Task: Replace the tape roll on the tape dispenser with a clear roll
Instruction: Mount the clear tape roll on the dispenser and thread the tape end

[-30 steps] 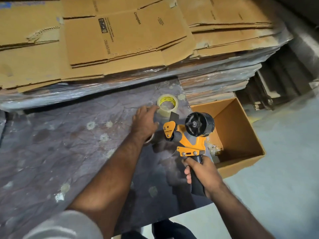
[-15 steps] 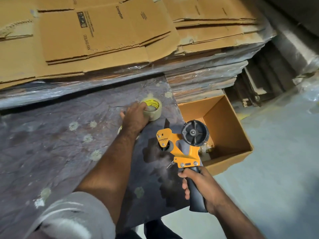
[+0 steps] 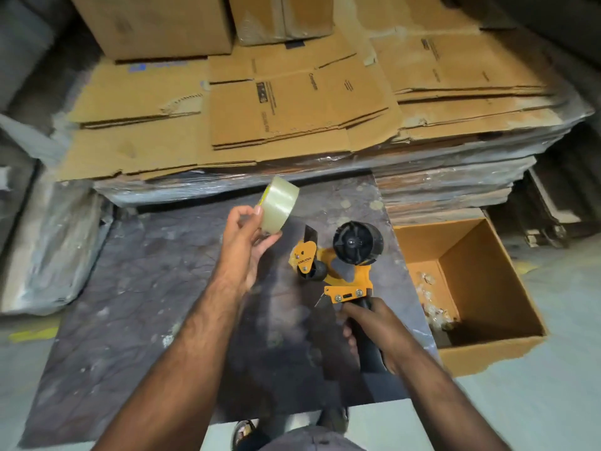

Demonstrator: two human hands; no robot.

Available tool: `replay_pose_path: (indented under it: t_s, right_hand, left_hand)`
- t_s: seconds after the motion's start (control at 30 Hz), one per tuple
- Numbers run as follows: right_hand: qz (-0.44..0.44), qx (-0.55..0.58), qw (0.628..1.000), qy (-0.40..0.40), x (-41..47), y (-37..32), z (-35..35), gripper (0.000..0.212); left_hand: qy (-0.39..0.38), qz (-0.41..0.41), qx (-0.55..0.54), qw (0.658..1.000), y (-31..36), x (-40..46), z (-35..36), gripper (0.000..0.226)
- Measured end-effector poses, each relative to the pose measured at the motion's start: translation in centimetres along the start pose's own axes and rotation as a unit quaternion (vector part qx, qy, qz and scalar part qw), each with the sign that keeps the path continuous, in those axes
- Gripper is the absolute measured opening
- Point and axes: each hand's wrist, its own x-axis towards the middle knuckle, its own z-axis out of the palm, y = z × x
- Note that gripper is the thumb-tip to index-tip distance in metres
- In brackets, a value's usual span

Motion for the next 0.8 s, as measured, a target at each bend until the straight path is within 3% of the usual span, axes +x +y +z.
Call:
replay_pose_path:
  t_s: [0.13,0.23,0.27,0.33,0.37,0.43,0.53,0.63,0.7,0.8]
  right_hand:
    - [0.009,-0.040,0.999,-0.017,0.2,-1.1,3.0,0.014]
    - [-0.005,-0.090,0.996,-0.009,0.3,-1.9,5.5,0.012]
    - [-0.023,-0.115,0.993,0.005,0.5,-2.1,6.2,0.012]
    - [-0.075,-0.203,0.974,0.062,0.9,-2.3,7.6,0.016]
    - [-0.096,-0.251,0.959,0.092,1.0,-2.5,8.2,0.021]
    - [-0.117,-0.286,0.944,0.118,0.9,-2.8,9.3,0.030]
    - [-0.125,-0.277,0.942,0.144,0.2,-3.6,11.5,0.036]
    - [-0.111,-0.211,0.963,0.125,-0.6,-3.8,13.8,0.021]
    - [-0.083,-0.139,0.982,0.095,-1.1,-3.7,15.3,0.013]
    - [-0.072,-0.120,0.987,0.076,-2.4,-3.3,17.4,0.008]
  left_hand:
    - [0.026,0.039,-0.056,0.997,3.0,-2.3,-3.2,0.019]
    - [0.044,0.085,0.075,0.993,4.8,-3.6,-6.1,0.038]
    - [0.056,0.120,0.167,0.977,5.3,-3.8,-7.1,0.038]
    - [0.081,0.222,0.390,0.890,6.3,-4.2,-9.1,0.042]
    - [0.079,0.270,0.456,0.844,6.7,-4.4,-10.0,0.045]
    - [0.055,0.316,0.502,0.803,7.7,-5.1,-11.4,0.046]
    - [0.022,0.313,0.508,0.802,9.0,-6.5,-12.9,0.053]
    - [-0.017,0.315,0.489,0.813,10.2,-7.2,-13.9,0.074]
    - [-0.038,0.294,0.443,0.846,10.8,-7.5,-14.4,0.086]
    - [-0.081,0.250,0.352,0.898,11.3,-7.8,-15.2,0.093]
